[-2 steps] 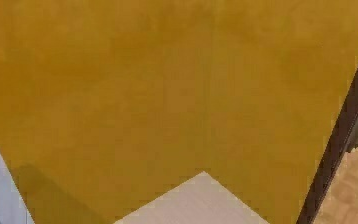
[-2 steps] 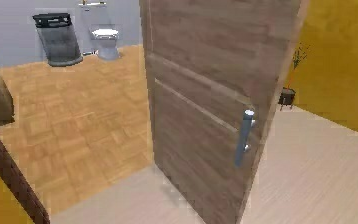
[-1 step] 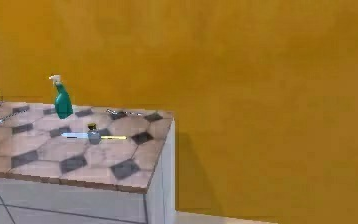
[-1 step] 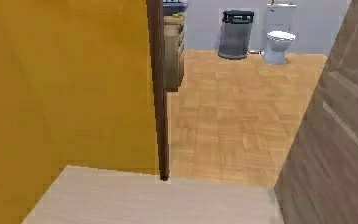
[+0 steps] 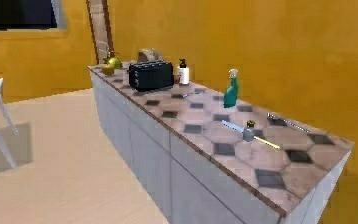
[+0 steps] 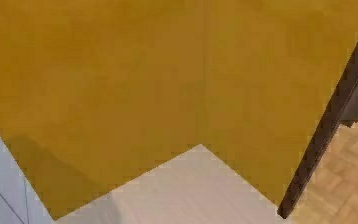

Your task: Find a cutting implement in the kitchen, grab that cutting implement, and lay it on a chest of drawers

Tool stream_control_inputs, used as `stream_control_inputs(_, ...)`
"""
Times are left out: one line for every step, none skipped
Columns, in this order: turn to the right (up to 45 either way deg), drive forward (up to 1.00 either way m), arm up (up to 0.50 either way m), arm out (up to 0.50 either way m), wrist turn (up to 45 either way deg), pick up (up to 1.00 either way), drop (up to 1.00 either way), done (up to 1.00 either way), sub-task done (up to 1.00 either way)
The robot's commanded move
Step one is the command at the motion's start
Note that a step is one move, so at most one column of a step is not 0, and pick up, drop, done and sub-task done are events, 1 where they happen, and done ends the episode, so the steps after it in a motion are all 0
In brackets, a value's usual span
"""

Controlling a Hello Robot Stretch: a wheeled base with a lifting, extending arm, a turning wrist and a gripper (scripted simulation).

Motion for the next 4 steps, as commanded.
stream_control_inputs(-45.0,0.0,0.0,0.0,0.0,0.0,0.0,0.0,0.0)
stream_control_inputs(-21.0,0.0,0.0,0.0,0.0,0.0,0.0,0.0,0.0)
stream_control_inputs(45.0,0.0,0.0,0.0,0.0,0.0,0.0,0.0,0.0)
stream_control_inputs(0.0,0.75,0.0,0.0,0.0,0.0,0.0,0.0,0.0)
